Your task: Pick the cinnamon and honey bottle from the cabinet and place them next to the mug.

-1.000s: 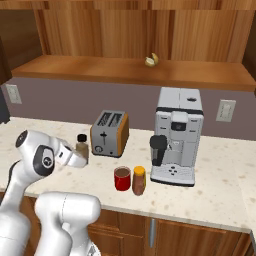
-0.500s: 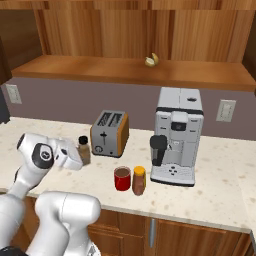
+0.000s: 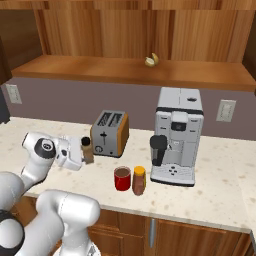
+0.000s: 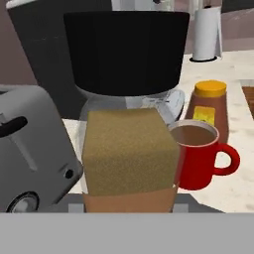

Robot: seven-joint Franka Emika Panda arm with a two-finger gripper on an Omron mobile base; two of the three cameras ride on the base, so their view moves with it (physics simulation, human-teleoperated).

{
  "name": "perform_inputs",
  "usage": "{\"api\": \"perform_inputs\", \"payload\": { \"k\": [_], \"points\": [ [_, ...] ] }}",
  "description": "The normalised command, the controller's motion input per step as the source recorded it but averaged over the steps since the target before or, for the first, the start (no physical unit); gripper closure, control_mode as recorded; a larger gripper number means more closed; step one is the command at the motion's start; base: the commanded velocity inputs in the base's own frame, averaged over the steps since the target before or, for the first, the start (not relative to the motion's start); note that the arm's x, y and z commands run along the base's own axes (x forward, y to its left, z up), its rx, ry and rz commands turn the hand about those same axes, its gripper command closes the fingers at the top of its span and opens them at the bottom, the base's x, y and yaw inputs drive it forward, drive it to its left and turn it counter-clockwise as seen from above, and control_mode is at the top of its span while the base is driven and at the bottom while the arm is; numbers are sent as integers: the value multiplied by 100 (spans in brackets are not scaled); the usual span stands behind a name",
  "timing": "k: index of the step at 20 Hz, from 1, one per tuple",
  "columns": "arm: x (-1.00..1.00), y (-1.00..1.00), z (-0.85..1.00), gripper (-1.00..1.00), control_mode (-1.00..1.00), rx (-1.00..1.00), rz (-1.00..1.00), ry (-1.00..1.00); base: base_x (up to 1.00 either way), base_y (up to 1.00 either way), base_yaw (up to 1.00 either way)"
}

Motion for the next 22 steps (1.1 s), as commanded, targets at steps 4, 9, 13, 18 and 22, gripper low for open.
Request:
{"api": "perform_inputs", "payload": {
  "k": [4,9,13,18,22],
  "points": [
    [8,0,-10,100,-100,0,-21,-6,0,0,0],
    [1,0,-12,100,-100,0,-23,-1,0,0,0],
    [0,-6,-7,100,-100,0,-24,0,0,0,0],
    [0,-12,-1,100,-100,0,-20,0,0,0,0],
    [0,-24,-3,100,-100,0,-14,0,0,0,0]
  ]
}}
